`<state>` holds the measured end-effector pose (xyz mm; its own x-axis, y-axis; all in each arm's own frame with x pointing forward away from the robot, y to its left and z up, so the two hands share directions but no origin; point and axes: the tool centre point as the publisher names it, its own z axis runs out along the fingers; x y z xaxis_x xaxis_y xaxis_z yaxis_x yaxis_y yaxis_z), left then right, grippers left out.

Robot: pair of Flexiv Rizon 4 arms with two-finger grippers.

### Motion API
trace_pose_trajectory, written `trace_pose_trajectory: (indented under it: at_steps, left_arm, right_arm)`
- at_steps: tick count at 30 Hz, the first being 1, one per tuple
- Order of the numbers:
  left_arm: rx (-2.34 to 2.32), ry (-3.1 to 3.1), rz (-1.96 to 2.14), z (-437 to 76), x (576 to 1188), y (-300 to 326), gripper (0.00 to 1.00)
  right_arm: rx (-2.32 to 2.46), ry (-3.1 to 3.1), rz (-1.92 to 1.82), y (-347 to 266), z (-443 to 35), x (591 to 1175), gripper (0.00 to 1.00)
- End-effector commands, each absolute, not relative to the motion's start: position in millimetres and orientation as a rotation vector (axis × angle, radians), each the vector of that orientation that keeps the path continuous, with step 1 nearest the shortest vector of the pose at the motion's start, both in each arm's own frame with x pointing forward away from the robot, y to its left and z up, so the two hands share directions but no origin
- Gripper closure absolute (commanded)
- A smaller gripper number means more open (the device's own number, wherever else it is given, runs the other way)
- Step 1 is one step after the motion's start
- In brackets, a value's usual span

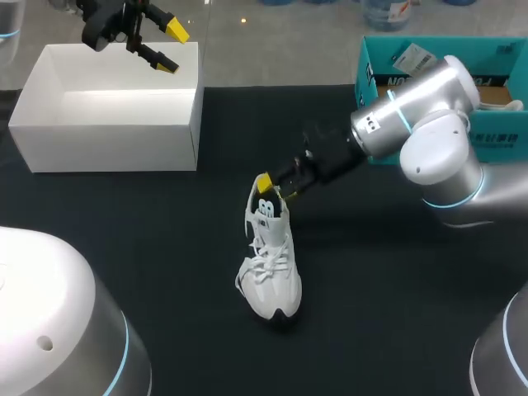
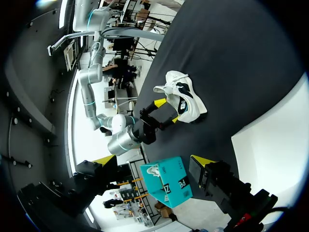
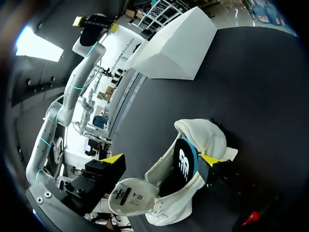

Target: Take the shoe out of the shoebox, open the shoe tongue, remove and reinsert the insole, then place the shoe into the shoebox

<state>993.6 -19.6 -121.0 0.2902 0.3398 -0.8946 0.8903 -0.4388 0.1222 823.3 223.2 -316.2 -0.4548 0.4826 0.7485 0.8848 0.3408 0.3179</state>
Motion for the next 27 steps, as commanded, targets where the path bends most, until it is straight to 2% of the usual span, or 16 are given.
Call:
trace_pose_trajectory:
  at_steps: [1,4,5,6,7,8,16,27]
  left_arm:
    - [1.931,1.097,-1.112,-120.8,994.6,-19.2,0.0]
    - [1.931,1.097,-1.112,-120.8,994.6,-19.2,0.0]
    - [1.931,1.097,-1.112,-120.8,994.6,-19.2,0.0]
    - [1.931,1.097,-1.112,-120.8,994.6,-19.2,0.0]
    - [1.931,1.097,-1.112,-120.8,994.6,-19.2,0.0]
    - [1.931,1.097,-1.112,-120.8,994.6,-19.2,0.0]
    - [1.931,1.097,-1.112,-120.8,994.6,-19.2,0.0]
    - [1.931,1.097,-1.112,-120.8,994.6,-19.2,0.0]
  right_arm:
    - [-1.279,-2.124,-0.928,225.9,-308.1,827.6,0.0]
    - [-1.367,-2.135,-0.847,227.7,-304.0,828.7,0.0]
    - [-1.416,-2.145,-0.8,228.1,-303.1,829.0,0.49]
    - [-1.449,-2.141,-0.78,228.1,-302.6,829.2,0.62]
    - [-1.479,-2.137,-0.768,228.0,-302.3,829.4,0.84]
    - [-1.509,-2.136,-0.737,228.0,-301.9,829.6,1.0]
    - [-1.806,-2.135,-0.55,226.3,-302.7,827.3,1.0]
    - [-1.806,-2.135,-0.55,226.3,-302.7,827.3,1.0]
